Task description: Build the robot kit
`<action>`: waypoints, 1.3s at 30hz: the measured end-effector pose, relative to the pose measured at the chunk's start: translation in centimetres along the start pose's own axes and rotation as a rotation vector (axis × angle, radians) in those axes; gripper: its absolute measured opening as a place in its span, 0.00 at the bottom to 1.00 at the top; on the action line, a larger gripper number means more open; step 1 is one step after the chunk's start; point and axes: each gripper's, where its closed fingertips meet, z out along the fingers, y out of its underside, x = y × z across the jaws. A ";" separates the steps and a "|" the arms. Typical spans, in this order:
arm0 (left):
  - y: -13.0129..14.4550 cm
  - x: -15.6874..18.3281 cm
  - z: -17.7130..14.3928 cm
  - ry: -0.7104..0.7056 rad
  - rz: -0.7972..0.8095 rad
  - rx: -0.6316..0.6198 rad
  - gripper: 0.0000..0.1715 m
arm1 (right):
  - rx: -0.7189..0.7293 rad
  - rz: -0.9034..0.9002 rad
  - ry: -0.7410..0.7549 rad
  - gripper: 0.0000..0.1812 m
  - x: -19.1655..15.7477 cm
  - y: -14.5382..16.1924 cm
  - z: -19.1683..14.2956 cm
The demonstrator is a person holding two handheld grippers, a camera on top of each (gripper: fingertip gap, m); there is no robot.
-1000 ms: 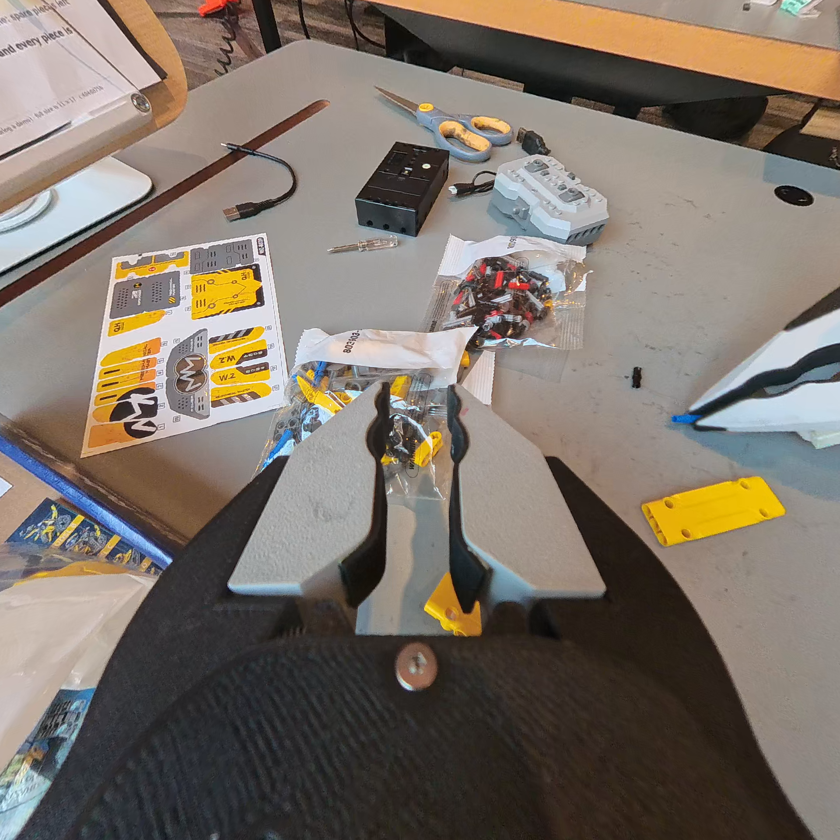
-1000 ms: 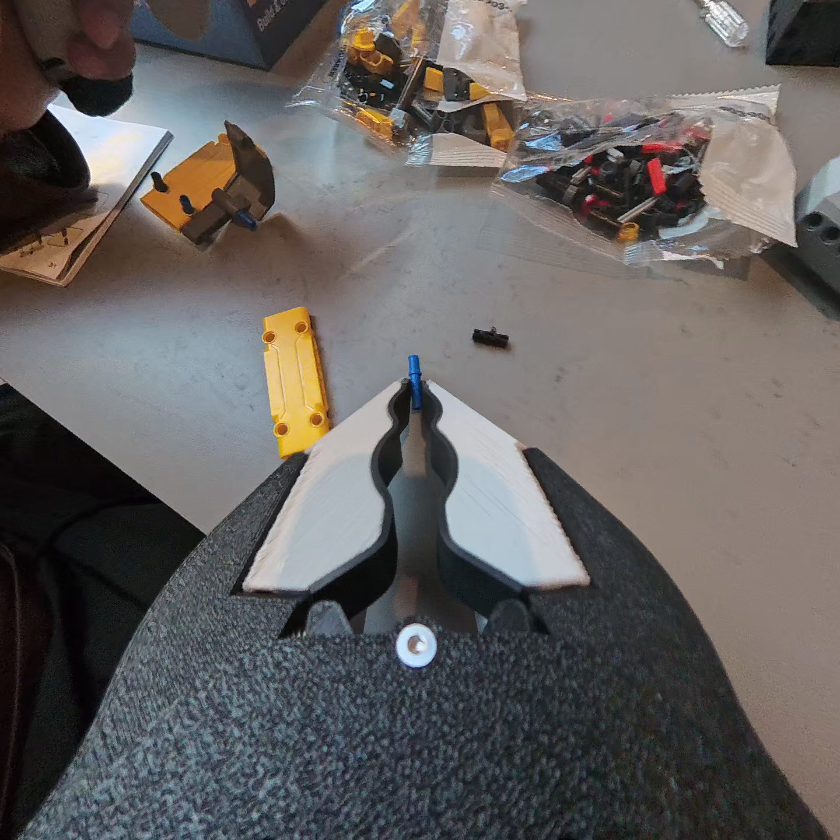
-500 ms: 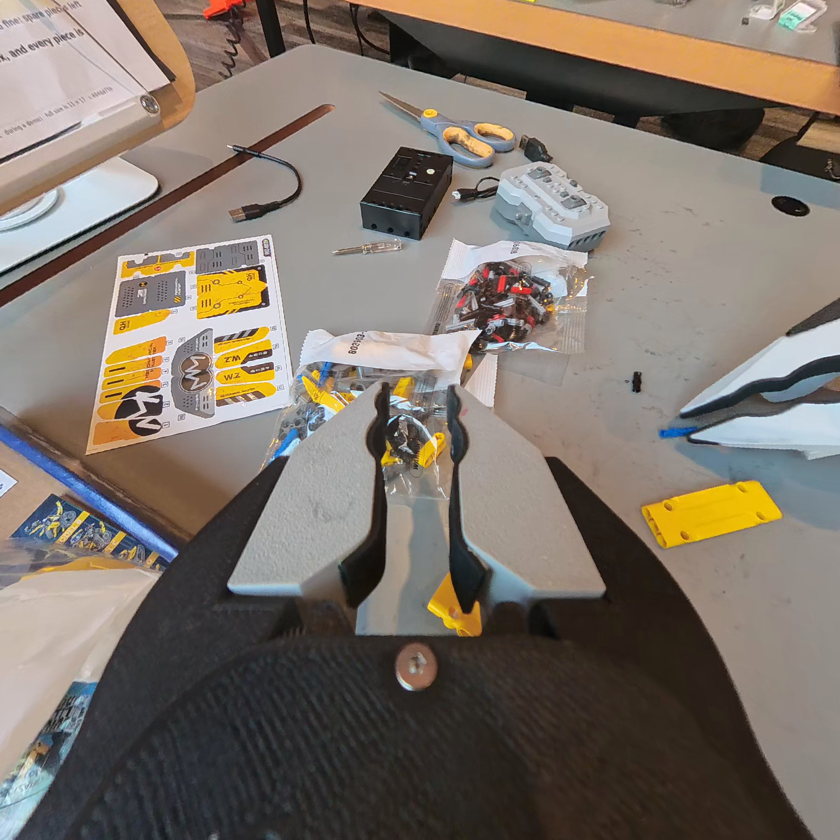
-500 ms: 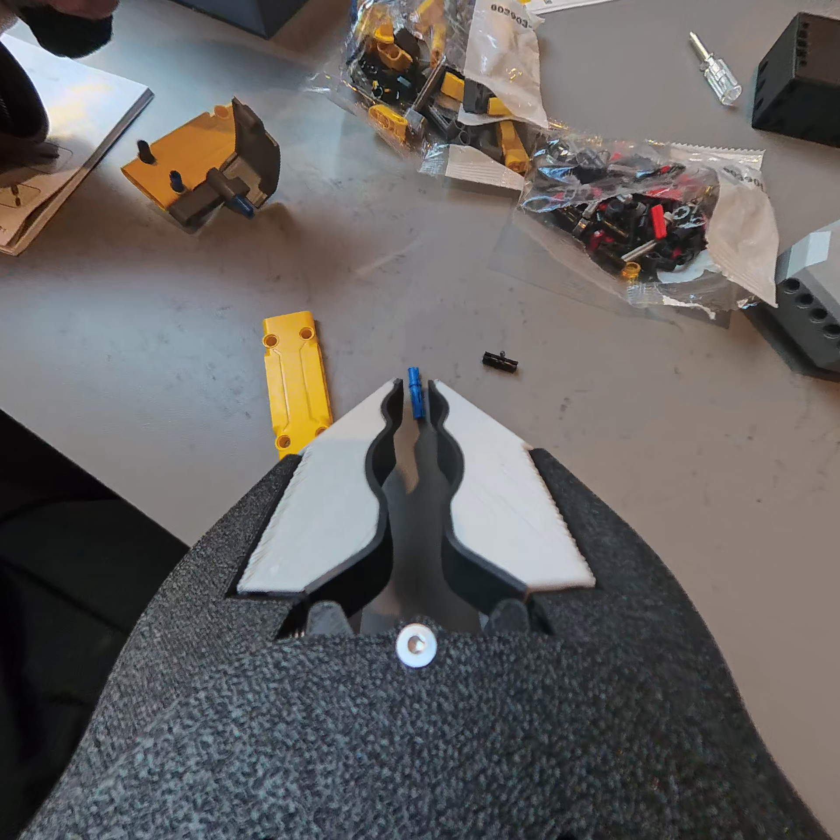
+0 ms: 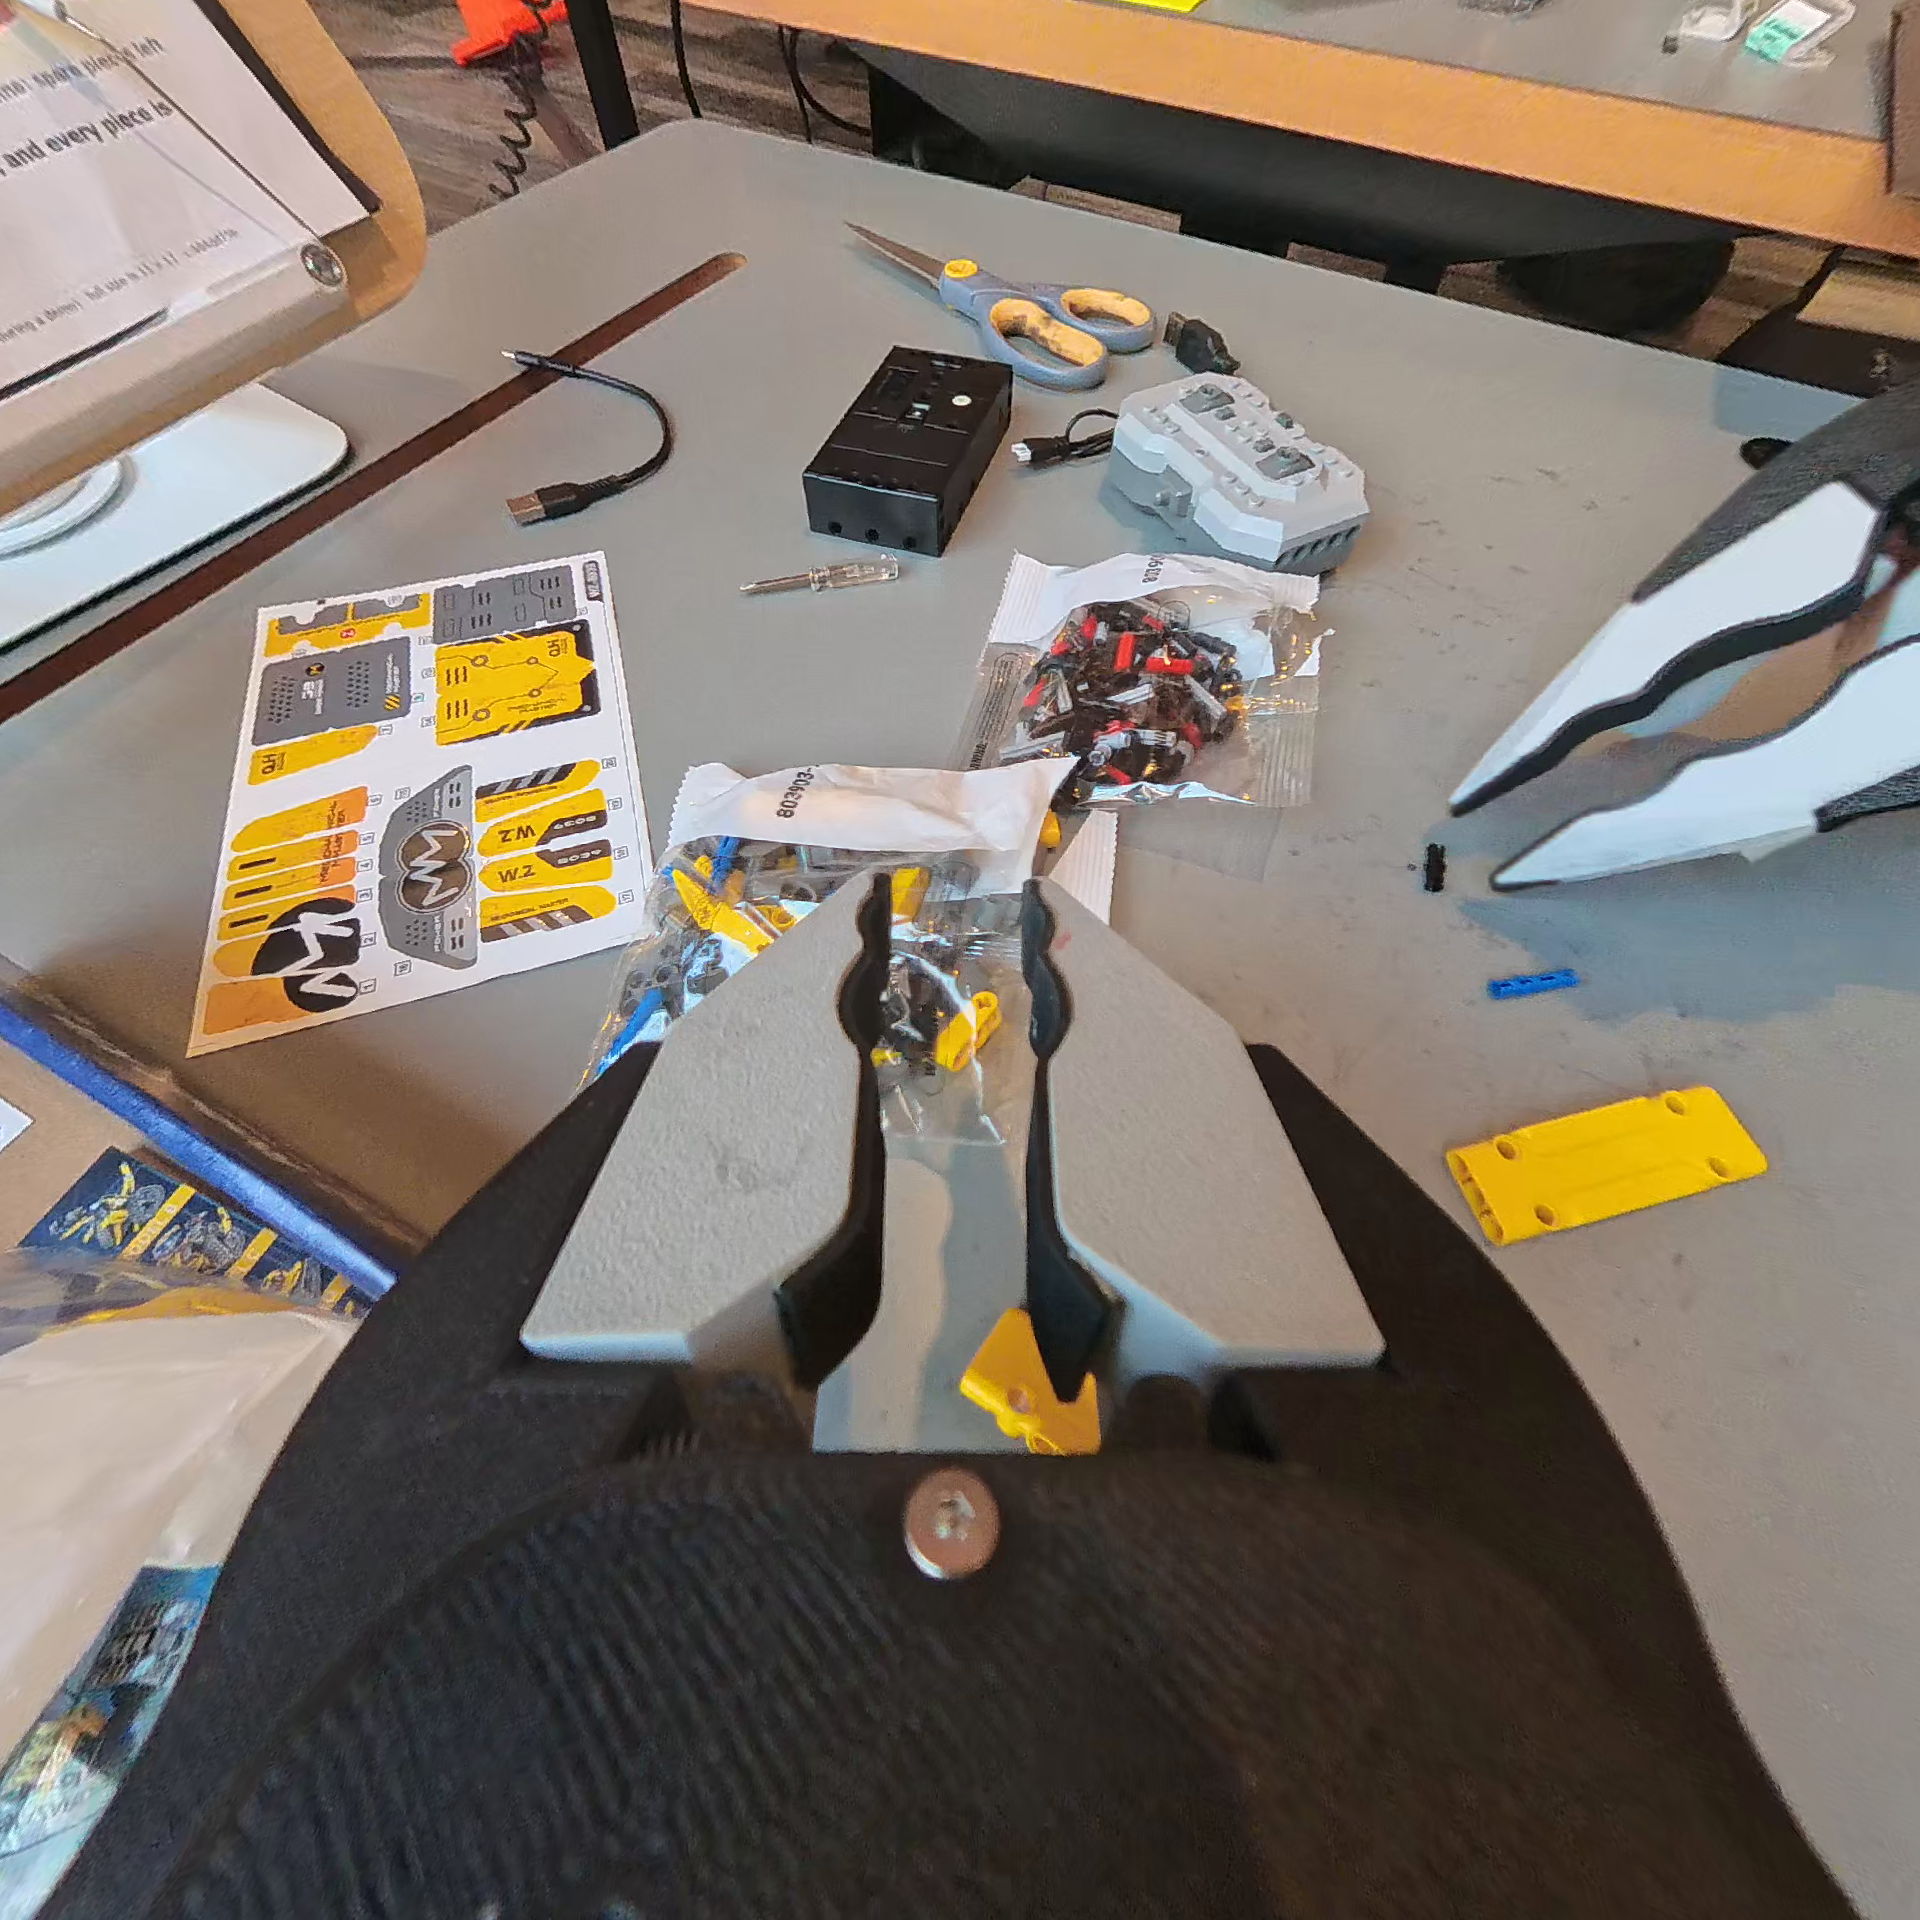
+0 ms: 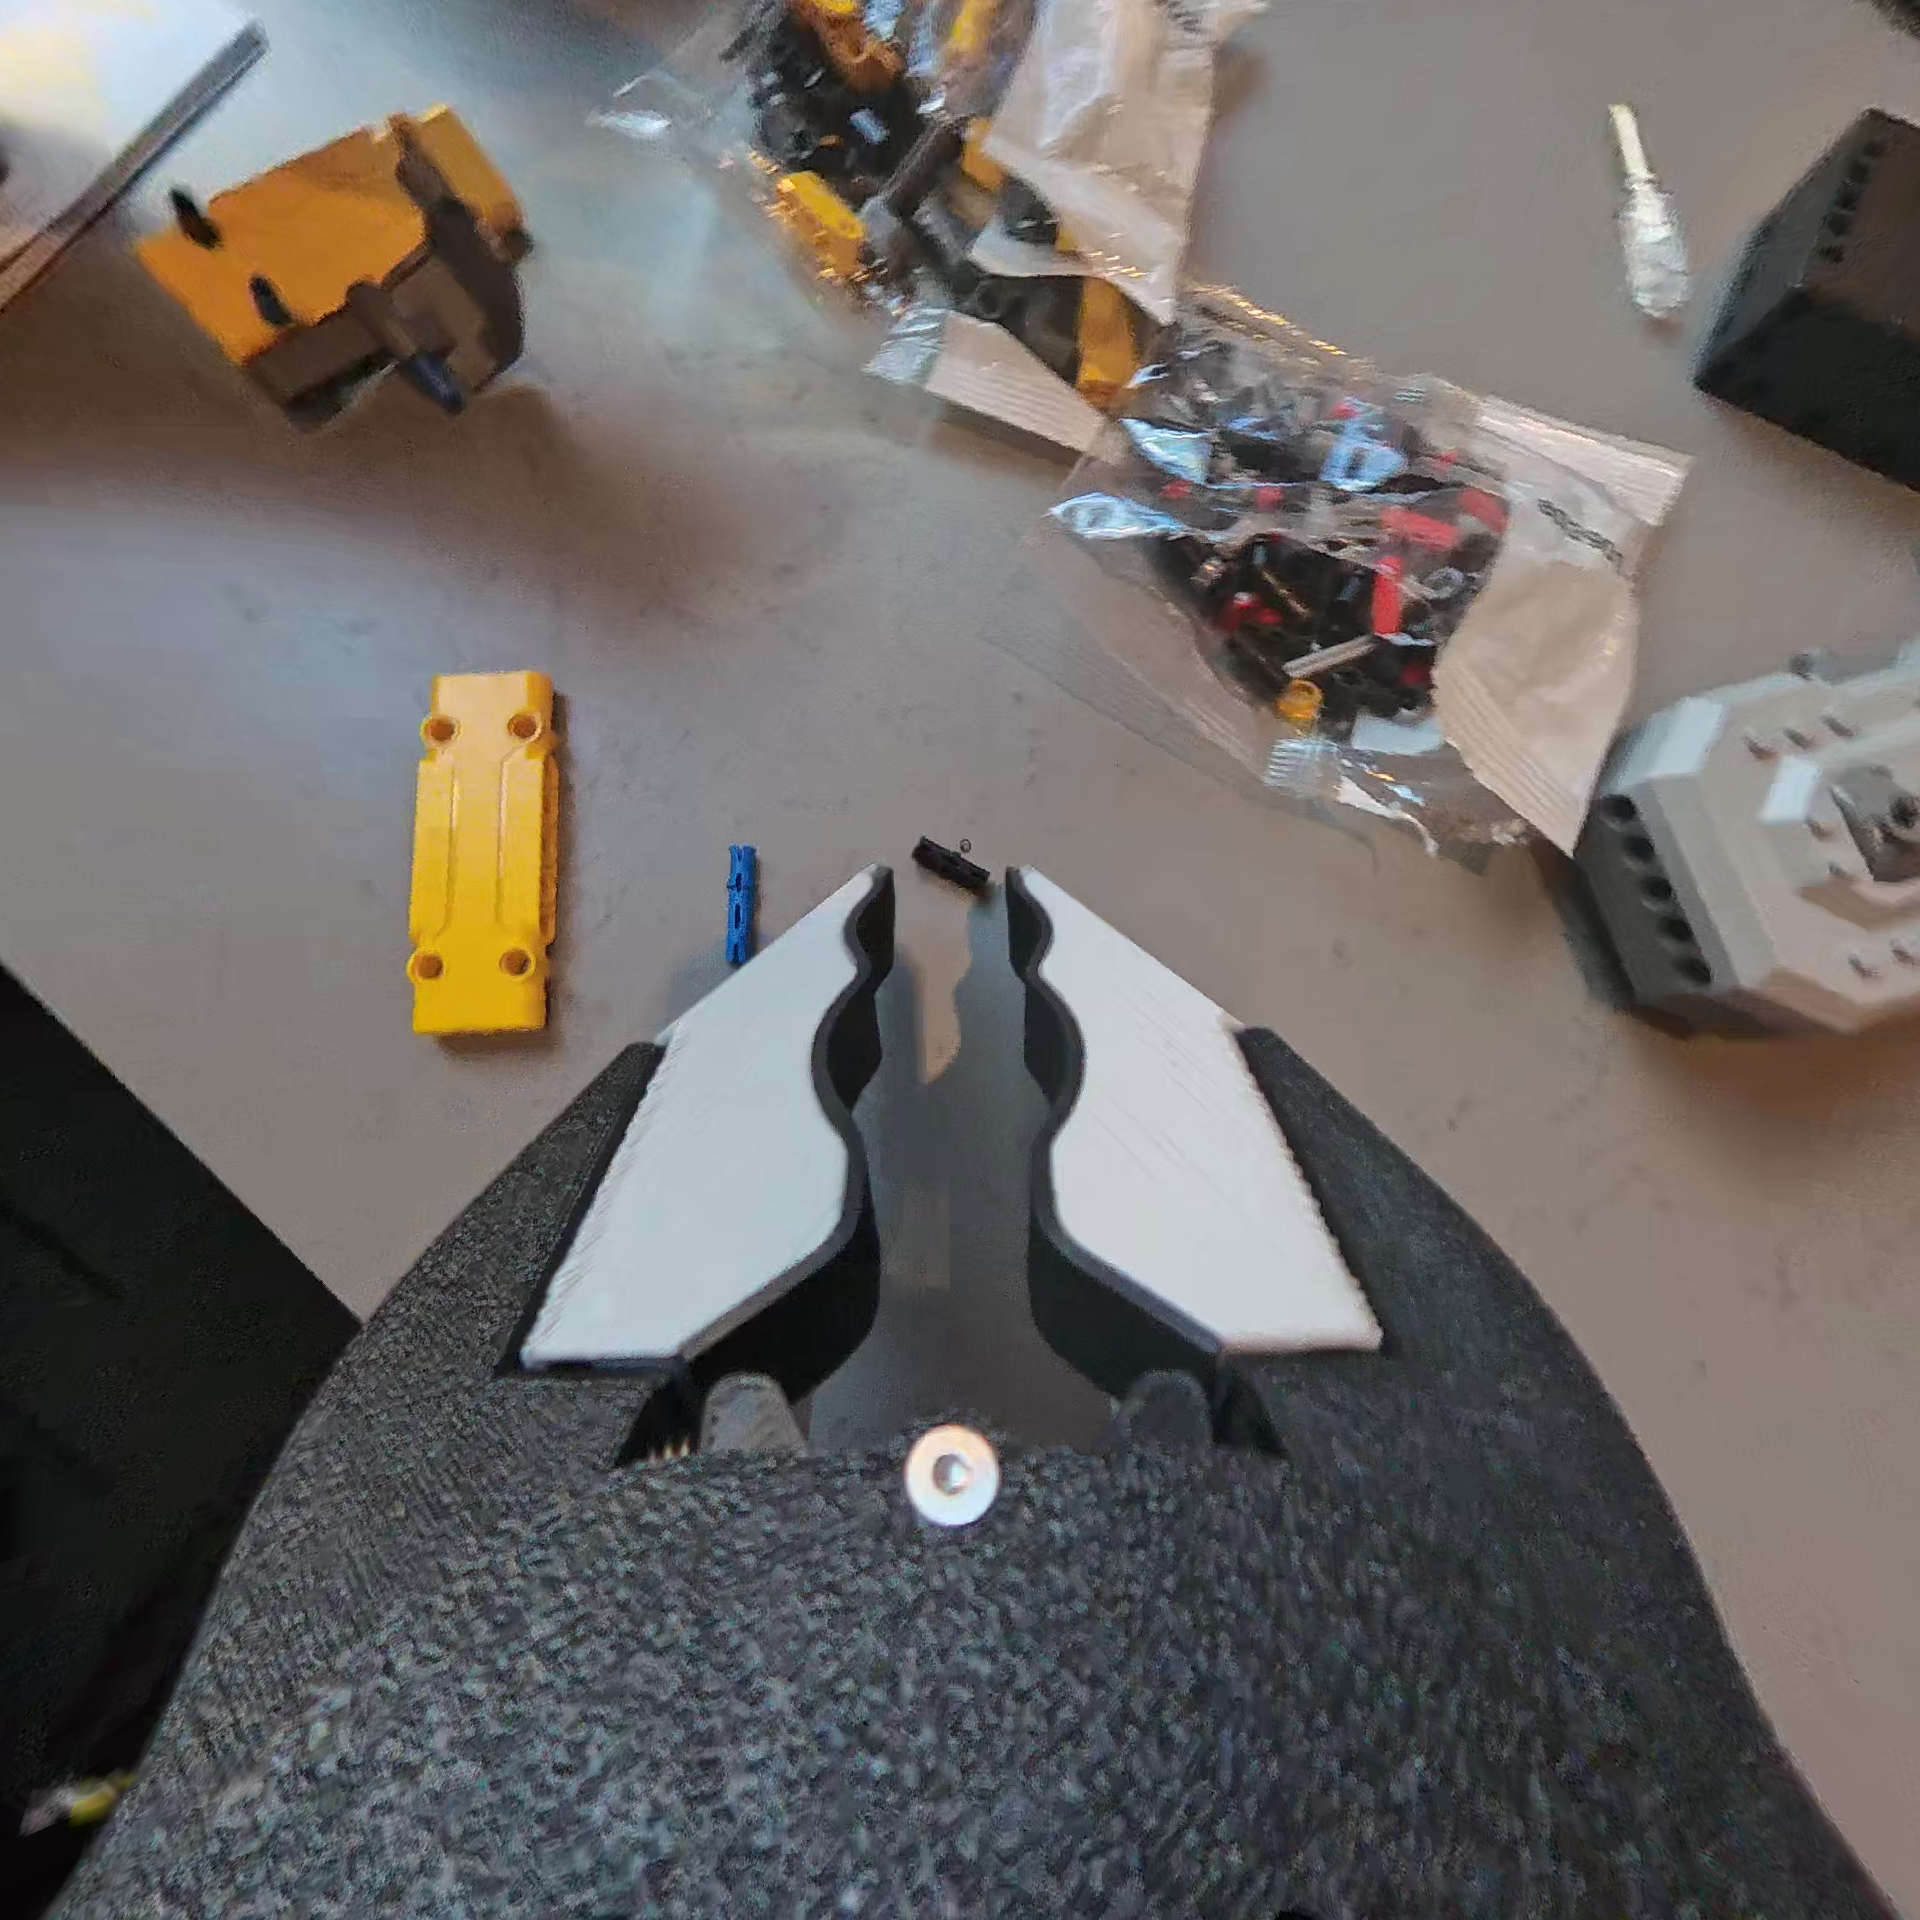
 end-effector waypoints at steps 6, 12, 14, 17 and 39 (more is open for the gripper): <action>0.2 -0.2 0.1 0.013 -0.026 -0.004 0.13 | -0.141 -0.212 -0.167 0.16 0.5 0.4 0.7; 0.7 -0.1 0.5 0.009 -0.001 -0.028 0.13 | -0.250 -0.257 -0.325 0.07 -0.4 0.6 1.2; 0.4 0.6 0.5 0.048 0.005 -0.015 0.13 | -0.244 -0.212 -0.335 0.03 -0.5 0.4 1.4; -0.4 3.0 0.0 0.155 0.078 0.030 0.14 | -0.181 -0.177 -0.327 0.03 -1.1 -0.6 1.5; 2.2 12.7 -0.9 0.324 0.735 0.080 0.07 | -0.101 -0.005 -0.448 0.03 -7.4 -6.0 -1.4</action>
